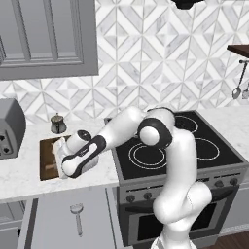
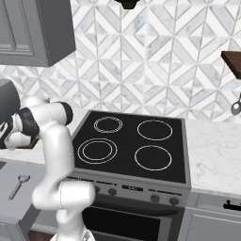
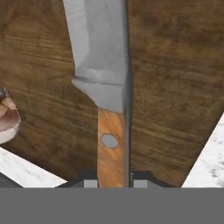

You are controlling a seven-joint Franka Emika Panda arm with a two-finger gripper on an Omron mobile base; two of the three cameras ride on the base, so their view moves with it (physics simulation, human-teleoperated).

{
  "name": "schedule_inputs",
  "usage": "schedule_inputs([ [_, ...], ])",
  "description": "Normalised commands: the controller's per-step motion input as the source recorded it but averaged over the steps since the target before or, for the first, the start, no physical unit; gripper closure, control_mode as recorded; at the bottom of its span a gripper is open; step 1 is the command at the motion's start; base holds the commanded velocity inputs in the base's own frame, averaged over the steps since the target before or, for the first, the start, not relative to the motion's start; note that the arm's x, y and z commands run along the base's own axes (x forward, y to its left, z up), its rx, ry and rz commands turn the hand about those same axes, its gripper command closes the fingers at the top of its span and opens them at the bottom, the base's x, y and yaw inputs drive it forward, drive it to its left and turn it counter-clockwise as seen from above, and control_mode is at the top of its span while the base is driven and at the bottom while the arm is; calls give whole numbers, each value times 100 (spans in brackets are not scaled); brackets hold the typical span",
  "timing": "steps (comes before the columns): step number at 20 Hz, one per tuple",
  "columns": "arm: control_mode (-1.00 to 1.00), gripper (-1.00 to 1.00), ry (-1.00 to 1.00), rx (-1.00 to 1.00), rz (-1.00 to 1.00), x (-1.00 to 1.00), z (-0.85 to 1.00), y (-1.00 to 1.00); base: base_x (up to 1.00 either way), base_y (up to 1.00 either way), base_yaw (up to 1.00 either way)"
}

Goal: Place the appropriate cutting tool for cutting the garlic skin on the cutting board.

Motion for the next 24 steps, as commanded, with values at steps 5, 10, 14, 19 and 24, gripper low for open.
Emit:
schedule_inputs([
  [5,-100,-100,1,-3,0,0,-4,8,0,0,0],
  [10,-100,-100,0,0,0,-24,10,-25,0,0,0],
  [14,-100,-100,-2,5,-1,-78,58,-52,0,0,0],
  [19,-100,-100,-7,2,-6,-41,100,-41,0,0,0],
  [24,-100,-100,-3,1,-11,-36,100,-42,0,0,0],
])
